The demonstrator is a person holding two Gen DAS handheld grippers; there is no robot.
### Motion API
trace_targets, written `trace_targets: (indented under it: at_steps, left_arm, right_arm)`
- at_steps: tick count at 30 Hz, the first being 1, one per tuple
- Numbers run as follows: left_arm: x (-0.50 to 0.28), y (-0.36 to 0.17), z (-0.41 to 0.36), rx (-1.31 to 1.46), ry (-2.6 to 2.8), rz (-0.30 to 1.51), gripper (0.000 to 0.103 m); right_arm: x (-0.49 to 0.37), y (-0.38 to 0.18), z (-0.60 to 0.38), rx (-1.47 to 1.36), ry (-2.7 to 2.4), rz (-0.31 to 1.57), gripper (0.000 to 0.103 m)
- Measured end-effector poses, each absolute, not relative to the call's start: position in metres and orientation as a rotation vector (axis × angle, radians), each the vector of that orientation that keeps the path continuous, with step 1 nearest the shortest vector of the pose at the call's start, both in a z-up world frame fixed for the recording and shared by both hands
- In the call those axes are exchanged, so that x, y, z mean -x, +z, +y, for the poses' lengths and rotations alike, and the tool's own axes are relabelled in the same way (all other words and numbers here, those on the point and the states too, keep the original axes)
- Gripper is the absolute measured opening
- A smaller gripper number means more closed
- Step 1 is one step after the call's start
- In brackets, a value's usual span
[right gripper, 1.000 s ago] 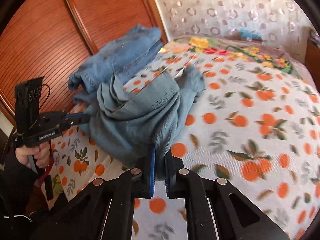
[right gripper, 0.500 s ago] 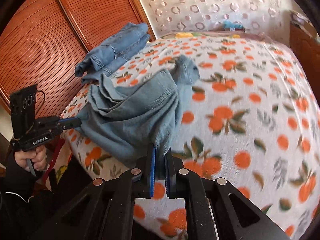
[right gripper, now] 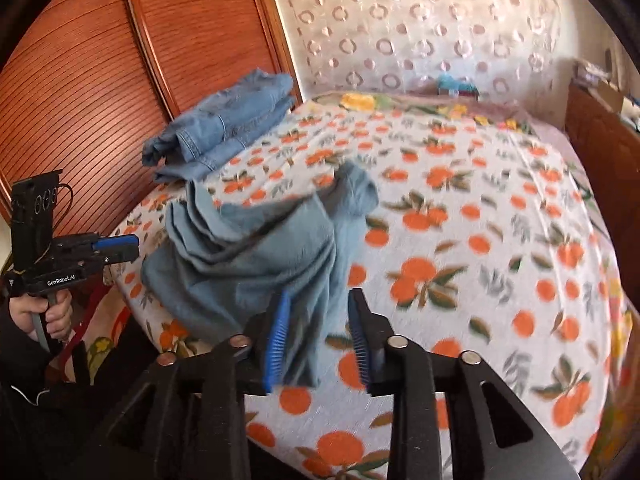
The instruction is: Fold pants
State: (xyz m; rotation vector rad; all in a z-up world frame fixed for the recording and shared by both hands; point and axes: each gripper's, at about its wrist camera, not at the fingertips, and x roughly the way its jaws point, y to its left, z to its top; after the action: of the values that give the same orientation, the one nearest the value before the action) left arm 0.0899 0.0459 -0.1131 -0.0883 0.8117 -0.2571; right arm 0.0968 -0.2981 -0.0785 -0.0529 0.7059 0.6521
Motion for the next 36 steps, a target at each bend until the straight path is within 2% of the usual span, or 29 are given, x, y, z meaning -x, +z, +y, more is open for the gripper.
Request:
trace_targets:
  at_steps: [2,4,9,16,17,18,19,20,22,23,25,34,36]
  left_arm:
    - [-0.097,-0.110,0.044,0.082,-0.264,0.809,0.032]
    - [-0.107,-0.107,0.040,0.079,-0.283,0.801,0.033]
    - [-0.126,-0.101,0.024,0.043,-0.330,0.767,0.039]
    - [-0.151,-0.115,0.021,0.067,-0.344,0.820,0.039]
    - [-0.152,-0.115,0.021,0.070,-0.349,0.817,0.037]
    - [-0.153,-0.116,0.021,0.072,-0.346,0.819,0.028]
    - [-0.154,-0.116,0.021,0.073,-0.333,0.822,0.024]
    - [-0.155,-0.116,0.022,0.079,-0.325,0.823,0.019]
    - [-0.155,-0.116,0.022,0.080,-0.332,0.816,0.013]
    - [-0.155,-0.116,0.021,0.072,-0.333,0.810,0.010]
    - [-0.156,-0.115,0.019,0.062,-0.333,0.809,0.008]
    - [-0.167,-0.093,0.030,0.110,-0.280,0.738,0.007]
    - [-0.172,-0.094,0.031,0.107,-0.252,0.744,0.009]
  right_arm:
    - [-0.099,-0.074,-0.296,0.072,0.668,0.680,0.042]
    - [-0.106,-0.073,-0.291,0.077,0.680,0.673,0.043]
    - [-0.122,-0.071,-0.272,0.086,0.720,0.661,0.044]
    - [-0.145,-0.085,-0.266,0.061,0.724,0.704,0.044]
    - [-0.146,-0.086,-0.267,0.055,0.734,0.708,0.044]
    - [-0.148,-0.086,-0.268,0.047,0.748,0.710,0.044]
    - [-0.149,-0.085,-0.266,0.045,0.756,0.713,0.044]
    - [-0.150,-0.085,-0.267,0.047,0.762,0.712,0.039]
    - [-0.151,-0.083,-0.270,0.046,0.768,0.694,0.019]
    - [-0.152,-0.082,-0.271,0.046,0.773,0.696,0.012]
    - [-0.153,-0.080,-0.273,0.043,0.776,0.686,0.005]
    - [-0.169,-0.075,-0.270,0.008,0.681,0.656,0.003]
    - [-0.176,-0.078,-0.268,-0.019,0.643,0.666,0.003]
